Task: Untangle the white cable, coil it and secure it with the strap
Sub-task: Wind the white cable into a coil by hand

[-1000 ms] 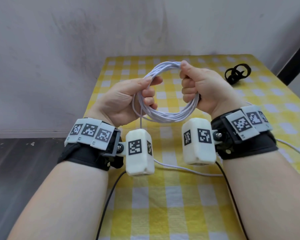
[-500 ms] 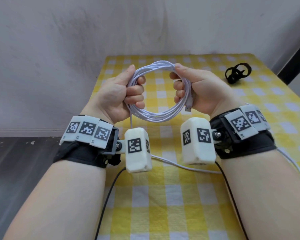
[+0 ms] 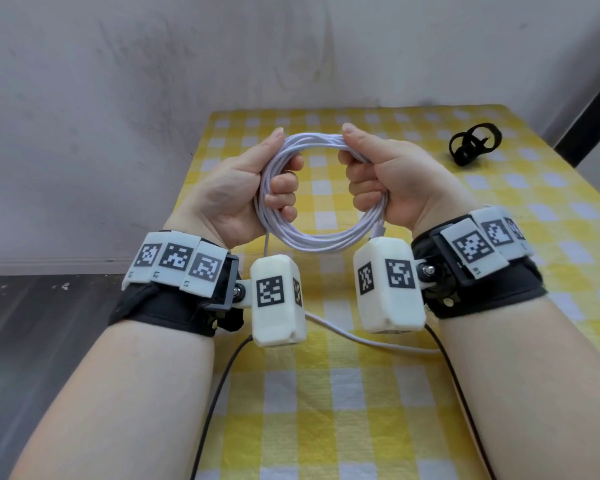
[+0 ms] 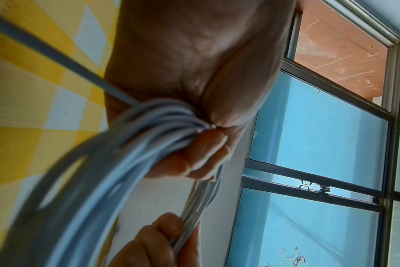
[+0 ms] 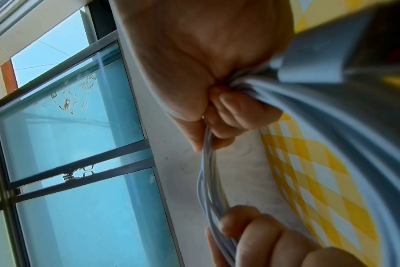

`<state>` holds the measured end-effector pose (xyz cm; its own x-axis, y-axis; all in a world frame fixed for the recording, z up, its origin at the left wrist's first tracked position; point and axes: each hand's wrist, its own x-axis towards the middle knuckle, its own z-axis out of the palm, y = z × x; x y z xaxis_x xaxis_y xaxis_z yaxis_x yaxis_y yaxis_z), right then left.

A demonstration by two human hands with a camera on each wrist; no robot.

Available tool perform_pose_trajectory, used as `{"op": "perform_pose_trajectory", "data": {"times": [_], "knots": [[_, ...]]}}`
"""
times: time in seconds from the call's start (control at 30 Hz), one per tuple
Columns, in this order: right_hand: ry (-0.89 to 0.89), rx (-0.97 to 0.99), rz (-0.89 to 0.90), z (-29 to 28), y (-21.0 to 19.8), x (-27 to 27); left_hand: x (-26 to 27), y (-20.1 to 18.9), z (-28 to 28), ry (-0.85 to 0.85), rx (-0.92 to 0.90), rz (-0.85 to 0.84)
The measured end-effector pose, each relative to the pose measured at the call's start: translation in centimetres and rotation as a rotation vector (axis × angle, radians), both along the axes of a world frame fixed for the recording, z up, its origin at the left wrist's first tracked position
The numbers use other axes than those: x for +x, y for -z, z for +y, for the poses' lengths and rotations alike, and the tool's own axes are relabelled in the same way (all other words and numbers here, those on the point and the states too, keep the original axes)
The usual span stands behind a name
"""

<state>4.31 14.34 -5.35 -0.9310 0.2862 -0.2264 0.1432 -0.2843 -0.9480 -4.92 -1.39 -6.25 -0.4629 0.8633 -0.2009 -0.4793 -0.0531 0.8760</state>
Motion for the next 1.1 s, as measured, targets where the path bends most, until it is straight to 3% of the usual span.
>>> {"op": "perform_pose_trajectory", "data": {"times": [0.3,0.47,0.77,1.1], "knots": [[0.264,-0.323,0.176,0.5,0.5,-0.5,0.2,0.4,0.1,-0.028,0.169,-0.065],[0.142,-0.238,0.086,0.4,0.7,-0.1,0.2,0.2,0.3,-0.111,0.155,-0.068],[-0.102,0.077,-0.061,-0.2,0.3,0.6,0.3,0.2,0.1,-0.054,-0.036,0.026],[0.201,-0.046,0.108,0.4,0.2,0.0,0.6,0.2,0.1,-0.029,0.065,0.012]]}}
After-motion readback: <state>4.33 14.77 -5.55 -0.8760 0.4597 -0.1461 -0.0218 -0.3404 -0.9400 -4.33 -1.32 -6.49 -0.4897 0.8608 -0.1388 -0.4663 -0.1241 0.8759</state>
